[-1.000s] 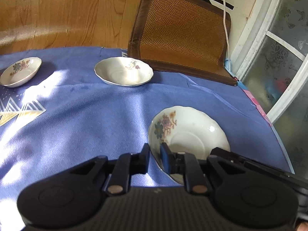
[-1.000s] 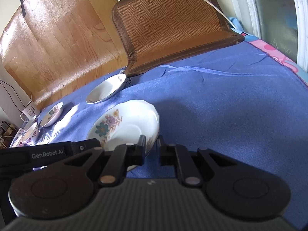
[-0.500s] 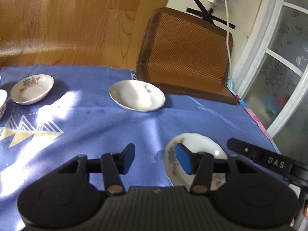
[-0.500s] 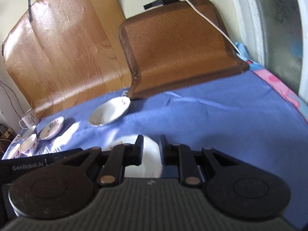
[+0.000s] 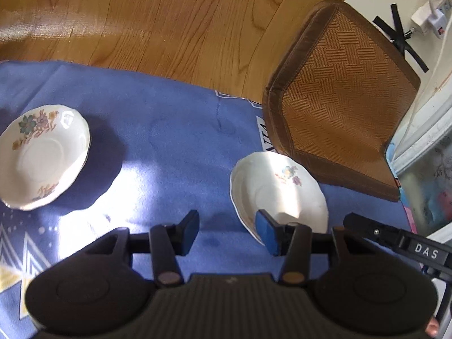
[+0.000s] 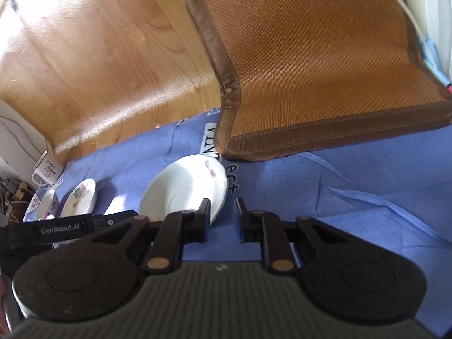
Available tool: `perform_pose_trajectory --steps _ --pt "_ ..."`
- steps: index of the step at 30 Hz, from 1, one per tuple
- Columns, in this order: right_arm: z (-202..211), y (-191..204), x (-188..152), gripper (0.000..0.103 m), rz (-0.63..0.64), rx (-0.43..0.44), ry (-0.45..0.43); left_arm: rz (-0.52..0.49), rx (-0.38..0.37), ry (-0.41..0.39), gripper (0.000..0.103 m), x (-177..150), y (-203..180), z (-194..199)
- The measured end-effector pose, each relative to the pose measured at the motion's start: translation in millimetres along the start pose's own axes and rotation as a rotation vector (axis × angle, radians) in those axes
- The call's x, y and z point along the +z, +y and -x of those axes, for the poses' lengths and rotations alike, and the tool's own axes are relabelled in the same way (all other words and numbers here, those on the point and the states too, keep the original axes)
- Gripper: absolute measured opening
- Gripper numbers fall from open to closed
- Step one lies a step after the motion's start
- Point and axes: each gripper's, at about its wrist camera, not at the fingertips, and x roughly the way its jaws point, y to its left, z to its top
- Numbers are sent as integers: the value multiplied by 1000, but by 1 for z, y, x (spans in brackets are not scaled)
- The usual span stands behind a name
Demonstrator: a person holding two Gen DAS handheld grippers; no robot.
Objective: Organize plates and bowls
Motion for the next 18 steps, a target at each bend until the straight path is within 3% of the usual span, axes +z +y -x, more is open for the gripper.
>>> perform_pose_trajectory --steps 5,8,9,12,18 --pt "-24 -8 13 21 -55 9 59 27 -18 12 40 10 4 -19" --pt "-36 -9 16 15 -81 24 95 40 -48 28 16 12 3 -29" --pt "-38 -7 16 9 -79 30 105 50 -63 30 12 11 4 -31" --pt "-36 1 15 9 -47 6 97 61 -60 14 11 8 4 -27" --pt "-18 18 -3 9 -33 57 122 44 -29 -20 11 -13 11 11"
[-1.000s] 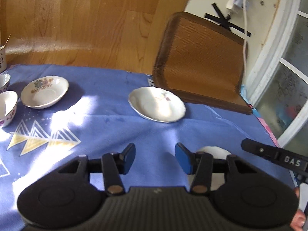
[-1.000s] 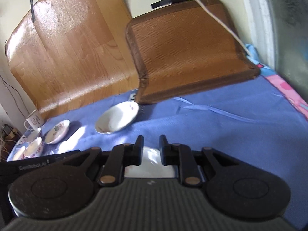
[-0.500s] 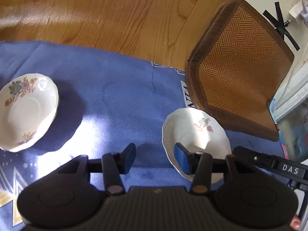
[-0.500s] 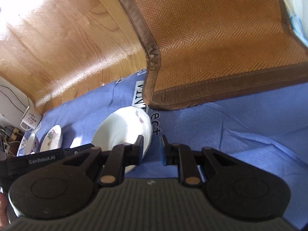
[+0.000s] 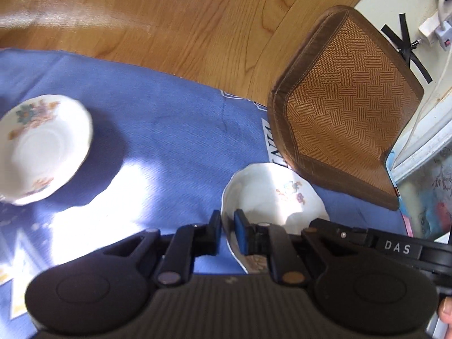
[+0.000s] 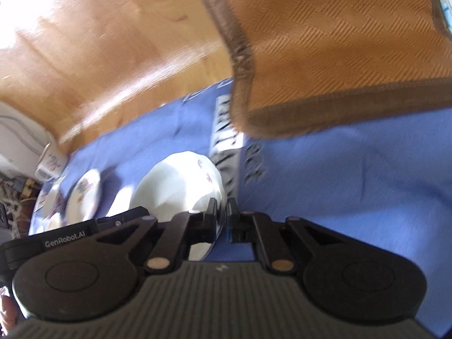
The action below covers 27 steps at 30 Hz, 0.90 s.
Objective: Organize plates and bowls
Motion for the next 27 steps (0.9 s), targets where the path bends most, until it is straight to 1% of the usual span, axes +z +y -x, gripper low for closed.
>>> perform_pose_trajectory --steps 5,8,11,15,17,20,23,27 --pt "7 31 -31 9 70 45 44 14 31 -36 11 -39 21 51" --pt "11 51 -58 9 132 61 65 47 55 -63 11 -68 36 78" --pt "16 62 -85 10 172 78 76 79 66 -86 11 -96 48 98" --pt "22 64 -116 10 197 85 63 106 74 -104 12 -129 57 114" --pt "30 59 -128 10 198 82 35 106 72 -106 12 -138 53 116" --pt "43 49 -137 10 158 89 -18 87 51 -108 12 -142 39 120" --pt "71 32 -141 10 120 85 -97 15 21 -128 11 -139 9 121" --pt "97 4 -137 10 87 29 -180 -67 -19 -119 12 -133 -36 107"
